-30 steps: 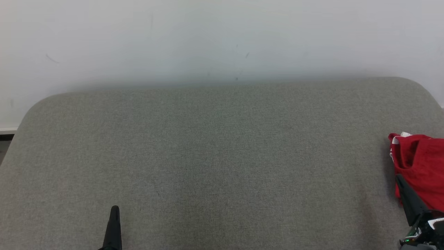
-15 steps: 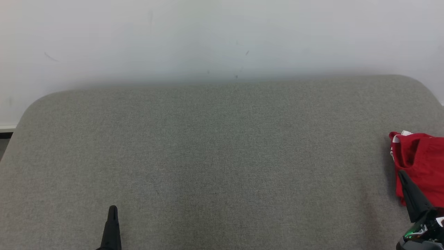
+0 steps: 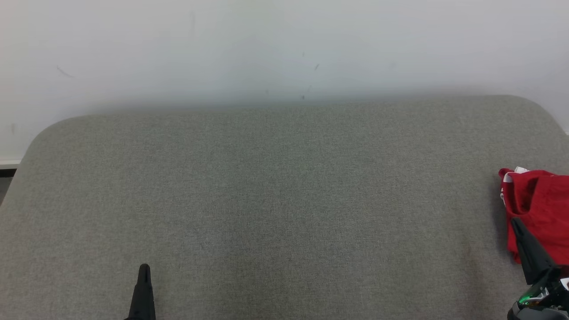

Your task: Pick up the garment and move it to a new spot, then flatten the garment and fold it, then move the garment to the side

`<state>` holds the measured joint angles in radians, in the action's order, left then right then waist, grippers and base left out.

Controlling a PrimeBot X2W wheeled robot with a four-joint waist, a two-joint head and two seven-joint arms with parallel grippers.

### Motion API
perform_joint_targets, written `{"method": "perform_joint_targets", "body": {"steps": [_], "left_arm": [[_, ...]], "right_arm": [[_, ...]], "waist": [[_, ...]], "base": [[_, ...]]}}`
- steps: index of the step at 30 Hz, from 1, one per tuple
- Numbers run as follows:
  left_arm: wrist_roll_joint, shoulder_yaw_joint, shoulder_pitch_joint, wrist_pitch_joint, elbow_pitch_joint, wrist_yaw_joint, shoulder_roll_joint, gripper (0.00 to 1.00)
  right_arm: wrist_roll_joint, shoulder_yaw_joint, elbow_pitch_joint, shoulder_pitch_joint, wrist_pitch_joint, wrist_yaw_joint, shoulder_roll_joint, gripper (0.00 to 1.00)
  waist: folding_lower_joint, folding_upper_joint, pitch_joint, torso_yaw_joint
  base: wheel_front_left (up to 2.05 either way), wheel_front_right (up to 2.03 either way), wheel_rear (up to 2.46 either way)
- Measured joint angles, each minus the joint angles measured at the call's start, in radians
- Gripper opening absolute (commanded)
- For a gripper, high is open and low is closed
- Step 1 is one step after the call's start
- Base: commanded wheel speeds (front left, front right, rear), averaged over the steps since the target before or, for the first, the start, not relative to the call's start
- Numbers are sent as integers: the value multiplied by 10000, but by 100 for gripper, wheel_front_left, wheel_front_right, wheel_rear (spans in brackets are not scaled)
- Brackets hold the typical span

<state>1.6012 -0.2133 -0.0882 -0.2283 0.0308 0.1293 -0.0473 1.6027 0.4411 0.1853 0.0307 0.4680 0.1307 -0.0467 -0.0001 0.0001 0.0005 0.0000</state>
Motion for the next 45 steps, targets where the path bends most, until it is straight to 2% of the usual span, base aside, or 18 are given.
{"method": "perform_joint_targets", "body": {"steps": [45], "left_arm": [[2, 0, -2, 0, 0, 2, 2, 0]], "right_arm": [[0, 2, 2, 1, 0, 0, -2, 0]], "waist": [[0, 0, 0, 0]], "base": [[0, 0, 0]]}}
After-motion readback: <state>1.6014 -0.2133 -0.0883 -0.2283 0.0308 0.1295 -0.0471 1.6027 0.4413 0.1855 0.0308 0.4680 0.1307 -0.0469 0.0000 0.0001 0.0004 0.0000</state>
